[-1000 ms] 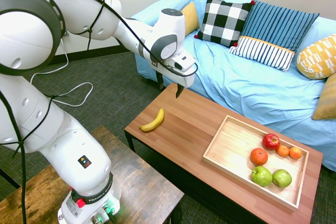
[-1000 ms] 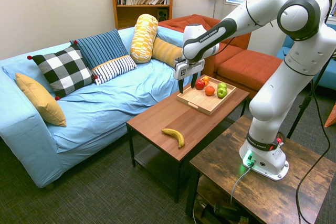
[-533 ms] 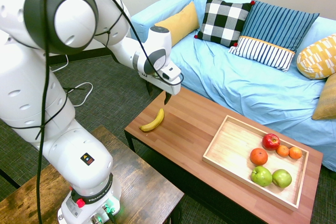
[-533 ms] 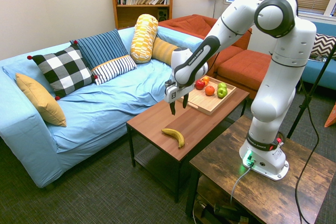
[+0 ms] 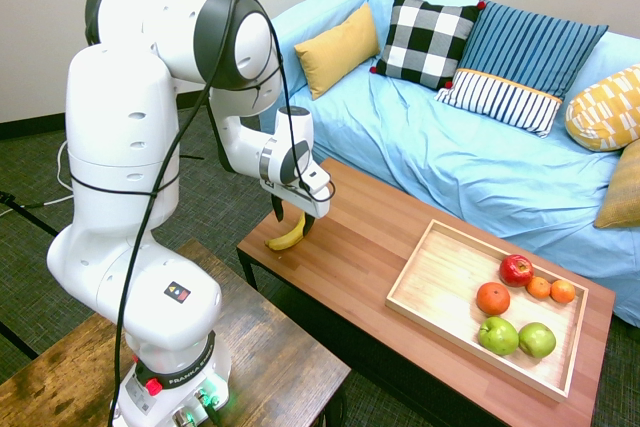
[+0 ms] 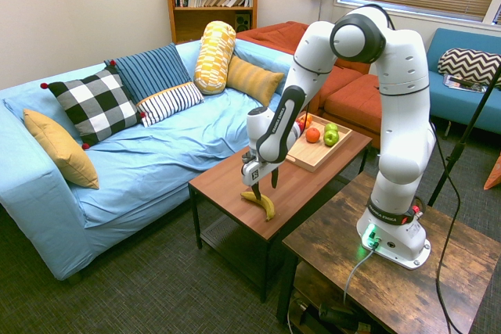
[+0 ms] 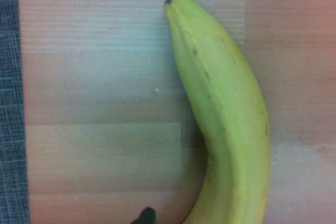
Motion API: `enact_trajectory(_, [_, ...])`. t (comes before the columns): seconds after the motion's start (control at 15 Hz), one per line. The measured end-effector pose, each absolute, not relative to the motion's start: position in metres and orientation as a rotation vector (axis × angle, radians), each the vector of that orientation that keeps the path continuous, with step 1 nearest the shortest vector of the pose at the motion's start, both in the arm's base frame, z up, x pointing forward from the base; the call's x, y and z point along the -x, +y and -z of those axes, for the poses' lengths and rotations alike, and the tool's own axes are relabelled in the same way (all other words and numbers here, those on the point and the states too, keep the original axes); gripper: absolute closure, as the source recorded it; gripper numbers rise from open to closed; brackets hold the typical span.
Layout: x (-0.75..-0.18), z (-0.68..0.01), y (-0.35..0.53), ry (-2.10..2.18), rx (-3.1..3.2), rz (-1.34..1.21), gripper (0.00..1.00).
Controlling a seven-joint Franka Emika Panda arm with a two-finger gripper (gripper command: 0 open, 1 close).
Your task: Put banana in the tray
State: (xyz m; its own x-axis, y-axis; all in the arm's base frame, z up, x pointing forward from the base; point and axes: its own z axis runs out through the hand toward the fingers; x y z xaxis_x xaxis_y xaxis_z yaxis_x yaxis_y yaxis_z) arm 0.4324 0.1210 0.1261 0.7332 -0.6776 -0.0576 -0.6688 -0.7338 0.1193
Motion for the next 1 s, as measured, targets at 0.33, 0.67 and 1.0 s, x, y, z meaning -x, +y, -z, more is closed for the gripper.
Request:
enact_trajectory(0.33, [-0.446,-0.1,0.12,-1.123,-2.81,0.165,0.0])
enact_trajectory(0.67, [-0.454,-0.084,0.117,-1.136,-2.79,0.173,1.0])
enact_trajectory(1.0, [-0.454,-0.082,0.123,-1.134,-2.792,0.17,1.0])
